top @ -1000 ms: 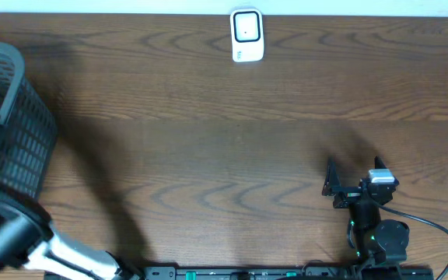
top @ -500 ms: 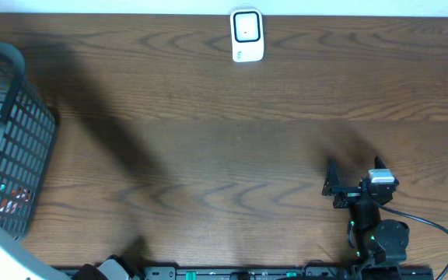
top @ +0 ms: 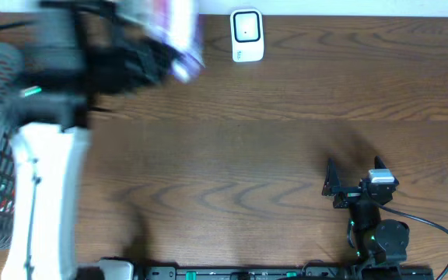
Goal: Scan the item barcode
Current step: 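Carry the packet to the scanner with the left gripper, drop it on table, then reach the left gripper into the basket and grasp the green wipes pack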
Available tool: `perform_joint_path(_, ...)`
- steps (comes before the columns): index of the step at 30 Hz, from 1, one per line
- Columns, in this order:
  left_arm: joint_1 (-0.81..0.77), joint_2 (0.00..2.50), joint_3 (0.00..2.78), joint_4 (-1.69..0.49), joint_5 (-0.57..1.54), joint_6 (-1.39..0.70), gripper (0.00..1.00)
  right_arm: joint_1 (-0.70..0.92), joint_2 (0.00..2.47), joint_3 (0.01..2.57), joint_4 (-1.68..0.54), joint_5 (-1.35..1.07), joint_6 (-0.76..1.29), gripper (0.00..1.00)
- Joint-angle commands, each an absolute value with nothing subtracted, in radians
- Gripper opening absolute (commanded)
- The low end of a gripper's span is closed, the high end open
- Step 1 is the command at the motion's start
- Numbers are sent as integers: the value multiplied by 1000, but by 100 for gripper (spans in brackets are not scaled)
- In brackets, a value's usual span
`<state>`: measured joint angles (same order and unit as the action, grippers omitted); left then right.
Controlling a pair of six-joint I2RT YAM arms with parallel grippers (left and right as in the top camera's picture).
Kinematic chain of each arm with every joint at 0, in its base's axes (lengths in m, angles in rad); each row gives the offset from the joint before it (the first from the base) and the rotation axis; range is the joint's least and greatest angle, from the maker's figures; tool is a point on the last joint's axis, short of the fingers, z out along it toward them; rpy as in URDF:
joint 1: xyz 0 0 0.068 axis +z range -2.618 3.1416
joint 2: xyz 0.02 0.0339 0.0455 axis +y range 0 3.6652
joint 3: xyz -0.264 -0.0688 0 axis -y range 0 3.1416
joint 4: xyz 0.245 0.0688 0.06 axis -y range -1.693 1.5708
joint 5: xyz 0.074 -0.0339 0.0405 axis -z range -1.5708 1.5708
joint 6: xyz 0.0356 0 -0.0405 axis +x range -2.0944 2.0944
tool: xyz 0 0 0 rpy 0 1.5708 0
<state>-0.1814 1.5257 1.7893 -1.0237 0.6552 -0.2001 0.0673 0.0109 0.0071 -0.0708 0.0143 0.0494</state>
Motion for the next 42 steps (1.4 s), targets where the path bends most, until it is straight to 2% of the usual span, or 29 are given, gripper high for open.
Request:
perform_joint_path(1,-332,1632,1769,-1090,374,-30,7,61,6,6,-75,9,63,99)
perform_joint_path(5,-458,1779,1769,-1153,218,-31,7,61,6,6,-75,9,63,99)
perform_joint_path(13,-534,2006,1769,-1211,220,-136,9,61,6,6,-75,9,63,99)
perform_joint_path(15,-534,2028,1769,-1229,221,-144,68,61,6,5,-75,9,63,99)
perform_joint_path(16,-533,2030,1769,-1235,219,-143,74,61,6,6,-75,9,63,99)
perform_joint_path(17,-523,2028,1779,-1252,211,-139,91,61,6,5,-75,9,63,99)
perform_joint_path(18,-511,2025,1801,-1275,202,-131,98,61,6,5,-75,9,63,99)
perform_joint_path(22,-427,2018,2018,-1435,133,-128,98,61,6,6,-75,9,63,99)
perform_joint_path(26,-290,1993,2352,-1535,138,-142,98,61,6,6,-75,9,63,99)
perform_joint_path(30,-96,1951,2634,-1480,145,-221,98,61,6,6,-75,9,63,99)
perform_joint_path(35,185,1885,2723,-1320,120,-290,98,61,6,5,-75,9,63,99)
perform_joint_path(38,338,1876,2721,-1359,-109,-432,98,61,6,6,-75,9,63,99)
perform_joint_path(40,437,1884,2694,-1480,-337,-561,98,61,6,6,-75,9,63,99)
perform_joint_path(42,517,1895,2645,-1592,-465,-679,98,61,6,5,-75,9,63,99)
